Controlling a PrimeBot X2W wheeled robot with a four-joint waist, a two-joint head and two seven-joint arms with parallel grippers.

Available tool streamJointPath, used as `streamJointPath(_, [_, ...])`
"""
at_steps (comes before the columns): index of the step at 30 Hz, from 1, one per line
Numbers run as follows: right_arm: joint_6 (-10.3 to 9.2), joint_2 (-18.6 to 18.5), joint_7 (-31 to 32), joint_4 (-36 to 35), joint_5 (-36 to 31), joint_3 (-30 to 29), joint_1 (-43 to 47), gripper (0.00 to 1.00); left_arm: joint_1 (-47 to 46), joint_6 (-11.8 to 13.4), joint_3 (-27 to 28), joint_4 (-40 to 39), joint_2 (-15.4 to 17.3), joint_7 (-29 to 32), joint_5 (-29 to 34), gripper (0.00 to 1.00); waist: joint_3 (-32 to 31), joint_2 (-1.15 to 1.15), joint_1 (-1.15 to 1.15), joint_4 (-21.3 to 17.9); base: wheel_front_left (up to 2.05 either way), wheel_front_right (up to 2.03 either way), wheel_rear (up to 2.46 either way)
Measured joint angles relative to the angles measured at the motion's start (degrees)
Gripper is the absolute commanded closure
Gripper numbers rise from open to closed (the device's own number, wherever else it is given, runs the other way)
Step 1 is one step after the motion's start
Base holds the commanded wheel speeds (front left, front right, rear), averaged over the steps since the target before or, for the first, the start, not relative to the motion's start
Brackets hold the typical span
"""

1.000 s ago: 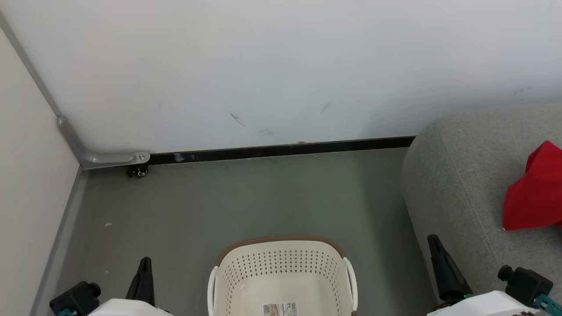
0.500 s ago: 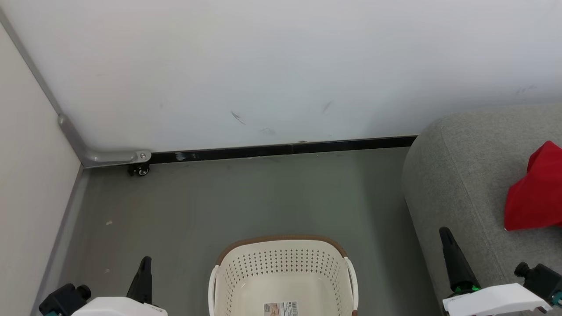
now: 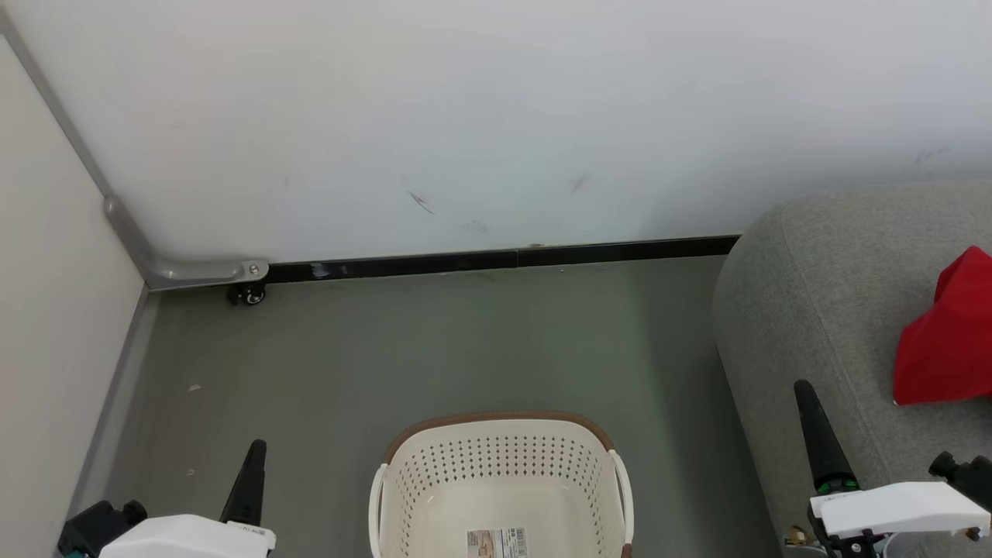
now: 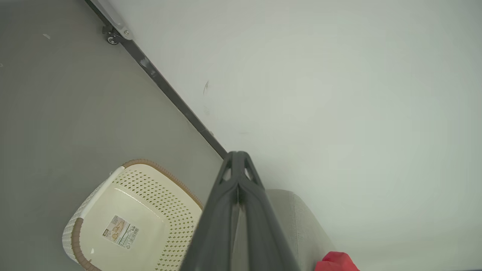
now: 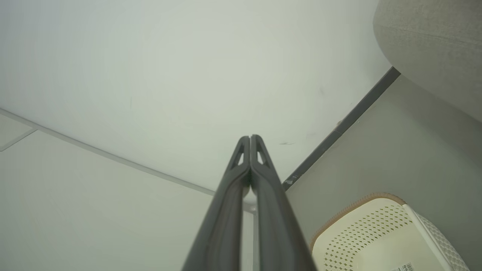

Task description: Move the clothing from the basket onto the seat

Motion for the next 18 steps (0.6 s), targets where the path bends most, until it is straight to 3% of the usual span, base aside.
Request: streamJointPath(18, [-0.01,-0.81,1.16,0.69,16.63,-1.44,-2.13,1.00,-1.36,-4.89,4.19,0.77,-1.92,3.55,-13.06,1.00,0.70,0.00,-0.06,0.25,0.00,0.00,0.00])
